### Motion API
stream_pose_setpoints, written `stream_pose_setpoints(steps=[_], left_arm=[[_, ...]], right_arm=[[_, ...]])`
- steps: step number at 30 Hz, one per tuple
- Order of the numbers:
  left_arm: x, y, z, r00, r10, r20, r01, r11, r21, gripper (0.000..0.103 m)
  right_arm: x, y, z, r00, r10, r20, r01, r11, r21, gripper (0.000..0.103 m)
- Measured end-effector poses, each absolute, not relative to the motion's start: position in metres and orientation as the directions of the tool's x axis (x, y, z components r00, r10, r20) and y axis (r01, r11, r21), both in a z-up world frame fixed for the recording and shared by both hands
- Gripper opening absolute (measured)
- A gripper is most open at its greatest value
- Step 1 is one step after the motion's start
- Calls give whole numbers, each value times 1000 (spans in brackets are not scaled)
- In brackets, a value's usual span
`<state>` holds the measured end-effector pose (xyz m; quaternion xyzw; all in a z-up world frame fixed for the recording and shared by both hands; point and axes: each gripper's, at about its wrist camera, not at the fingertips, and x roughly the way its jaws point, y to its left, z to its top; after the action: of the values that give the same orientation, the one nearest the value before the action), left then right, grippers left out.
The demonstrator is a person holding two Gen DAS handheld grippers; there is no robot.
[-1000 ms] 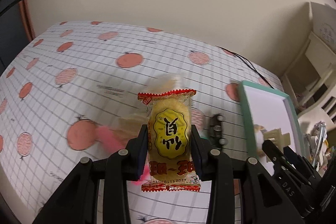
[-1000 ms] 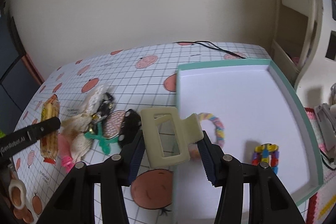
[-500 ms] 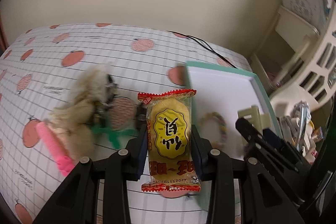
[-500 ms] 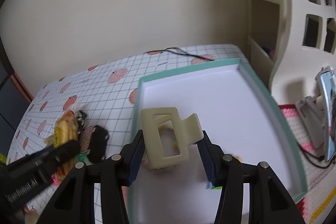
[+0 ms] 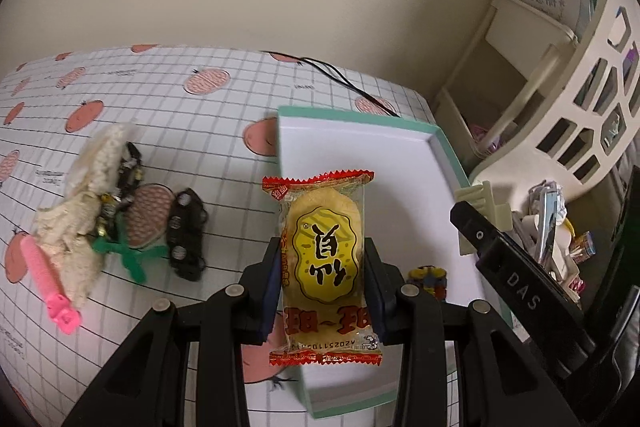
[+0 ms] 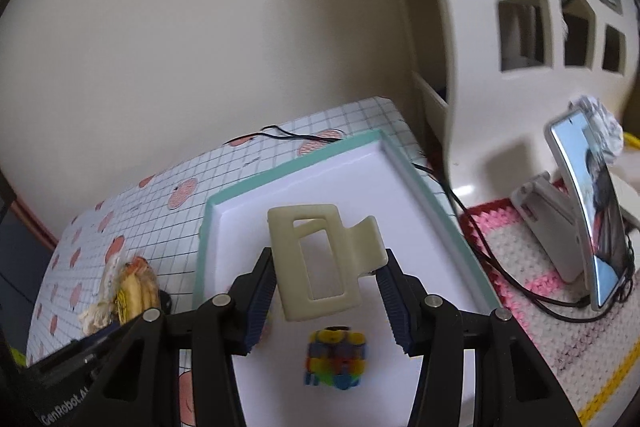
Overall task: Organize objects
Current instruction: 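Lower the claw clip and snack packet into the tray and open both grippers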
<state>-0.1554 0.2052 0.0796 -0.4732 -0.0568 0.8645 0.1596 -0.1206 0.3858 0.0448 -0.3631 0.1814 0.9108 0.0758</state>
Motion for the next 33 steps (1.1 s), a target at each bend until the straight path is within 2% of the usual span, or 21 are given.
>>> stream_pose_setpoints(steps=[19, 33], left_arm=[[-152, 235, 30, -410, 309, -858, -240, -944, -226, 39], [-154, 230, 31, -421, 287, -860, -230, -951, -204, 39]], right_arm=[[-122, 400, 17, -664, 63, -745, -334, -916, 221, 53], [-126, 397, 14, -653, 69, -754, -320, -928, 193, 53]])
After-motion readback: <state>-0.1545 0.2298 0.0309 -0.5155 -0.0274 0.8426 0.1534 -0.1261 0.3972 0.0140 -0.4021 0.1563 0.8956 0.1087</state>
